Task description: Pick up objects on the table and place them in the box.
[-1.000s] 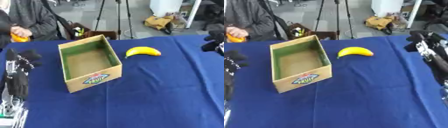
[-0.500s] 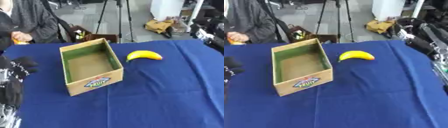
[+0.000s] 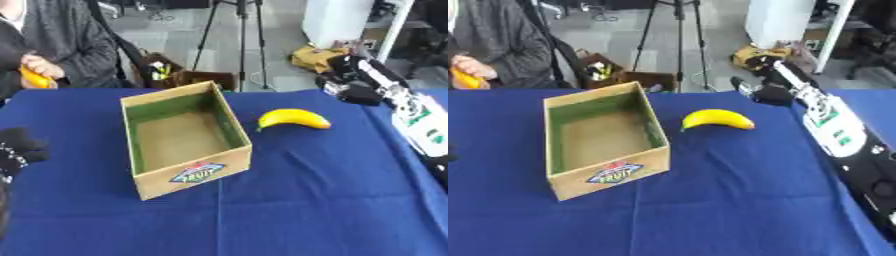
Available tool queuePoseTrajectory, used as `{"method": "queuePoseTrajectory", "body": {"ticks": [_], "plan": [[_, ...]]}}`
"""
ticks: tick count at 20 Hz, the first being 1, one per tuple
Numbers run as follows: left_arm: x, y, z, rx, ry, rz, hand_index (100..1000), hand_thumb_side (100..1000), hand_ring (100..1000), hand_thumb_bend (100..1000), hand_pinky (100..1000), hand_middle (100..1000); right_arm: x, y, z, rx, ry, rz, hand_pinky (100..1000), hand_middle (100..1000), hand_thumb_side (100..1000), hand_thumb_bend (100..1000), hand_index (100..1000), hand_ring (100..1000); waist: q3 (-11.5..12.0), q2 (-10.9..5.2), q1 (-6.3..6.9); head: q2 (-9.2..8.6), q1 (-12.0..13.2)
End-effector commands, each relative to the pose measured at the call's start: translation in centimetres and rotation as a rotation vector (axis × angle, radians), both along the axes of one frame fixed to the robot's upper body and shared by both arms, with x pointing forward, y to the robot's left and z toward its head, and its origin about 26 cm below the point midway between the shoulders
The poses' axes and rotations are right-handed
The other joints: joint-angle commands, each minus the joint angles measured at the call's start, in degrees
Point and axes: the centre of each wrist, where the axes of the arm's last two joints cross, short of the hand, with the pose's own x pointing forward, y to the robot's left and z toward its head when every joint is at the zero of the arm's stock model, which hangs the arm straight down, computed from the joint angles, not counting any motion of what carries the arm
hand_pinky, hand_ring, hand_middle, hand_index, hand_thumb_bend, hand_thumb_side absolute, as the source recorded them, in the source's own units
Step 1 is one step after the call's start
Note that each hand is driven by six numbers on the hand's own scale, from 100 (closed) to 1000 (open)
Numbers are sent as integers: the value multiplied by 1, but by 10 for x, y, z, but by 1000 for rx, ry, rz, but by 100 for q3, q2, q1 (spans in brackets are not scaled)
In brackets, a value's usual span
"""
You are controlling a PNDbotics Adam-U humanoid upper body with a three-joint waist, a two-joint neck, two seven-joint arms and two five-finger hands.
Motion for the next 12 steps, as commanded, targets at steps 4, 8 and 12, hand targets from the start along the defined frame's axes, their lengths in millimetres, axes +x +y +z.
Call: {"method": "queuePoseTrajectory", "body": {"ticks": [4,8,12], "plan": [[-1,-11,16,11,-54,-64,713,953,654,546,656,523,1,-17,11,-133,-8,-86,836,892,539,445,905,898,258,-12,-24,-220,-426],[-1,-14,19,14,-61,-80,712,953,654,546,656,522,2,-20,8,-172,12,-111,804,858,522,462,904,864,401,45,-30,-310,-602],[-1,-15,21,14,-65,-89,712,953,655,546,655,523,5,-18,1,-179,50,-100,764,813,497,455,882,787,465,97,-20,-343,-674]]}}
